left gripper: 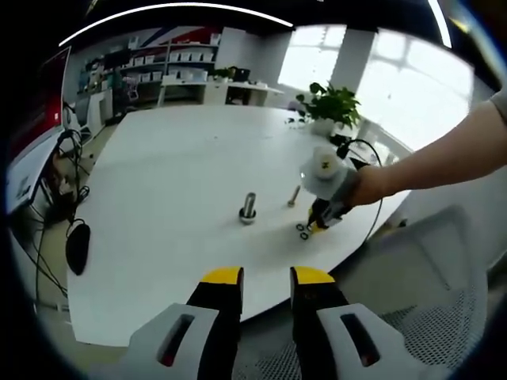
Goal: Place the washer onto the threaded stud by aligning its center hole with the stud, sliding it down to the base, and recovering from edge contact or off-axis alignment until the washer reaches the visible bottom stop.
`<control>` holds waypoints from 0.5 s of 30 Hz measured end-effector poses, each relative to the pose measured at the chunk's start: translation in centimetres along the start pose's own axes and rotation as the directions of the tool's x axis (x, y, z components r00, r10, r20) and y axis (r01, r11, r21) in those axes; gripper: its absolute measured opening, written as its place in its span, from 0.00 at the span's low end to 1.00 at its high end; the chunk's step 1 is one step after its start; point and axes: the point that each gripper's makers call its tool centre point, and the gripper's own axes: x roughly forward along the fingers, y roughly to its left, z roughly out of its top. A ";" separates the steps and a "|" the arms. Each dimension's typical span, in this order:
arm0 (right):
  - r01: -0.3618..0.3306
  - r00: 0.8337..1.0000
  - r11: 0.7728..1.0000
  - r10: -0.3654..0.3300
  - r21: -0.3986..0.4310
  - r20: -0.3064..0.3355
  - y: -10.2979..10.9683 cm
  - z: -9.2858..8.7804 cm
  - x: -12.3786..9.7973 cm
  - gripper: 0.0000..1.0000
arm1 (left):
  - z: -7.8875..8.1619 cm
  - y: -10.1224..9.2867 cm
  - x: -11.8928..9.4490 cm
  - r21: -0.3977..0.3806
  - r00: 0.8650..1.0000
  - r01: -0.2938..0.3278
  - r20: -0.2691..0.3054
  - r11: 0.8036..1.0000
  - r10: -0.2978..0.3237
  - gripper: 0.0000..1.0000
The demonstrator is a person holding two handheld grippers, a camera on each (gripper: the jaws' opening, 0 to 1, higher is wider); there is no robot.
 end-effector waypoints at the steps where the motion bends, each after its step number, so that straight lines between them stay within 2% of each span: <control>1: -0.003 1.000 1.000 0.003 0.008 0.014 0.0 0.0 0.0 0.14 | 0.0 0.0 0.0 0.000 1.000 0.000 0.003 1.000 0.000 0.21; 6: -0.007 0.996 0.997 0.001 0.071 0.087 -0.1 0.0 -0.1 0.13 | -0.1 -0.1 0.0 0.004 1.000 0.004 -0.005 1.000 -0.004 0.21; 10: -0.005 0.989 0.996 -0.008 0.087 0.149 -0.1 -0.1 0.0 0.14 | 0.0 -0.1 0.1 0.007 1.000 0.005 -0.003 1.000 -0.005 0.21; 15: -0.022 0.985 0.993 0.002 0.115 0.171 -0.2 -0.1 -0.1 0.13 | -0.1 -0.1 0.1 0.006 1.000 0.005 -0.007 1.000 -0.005 0.21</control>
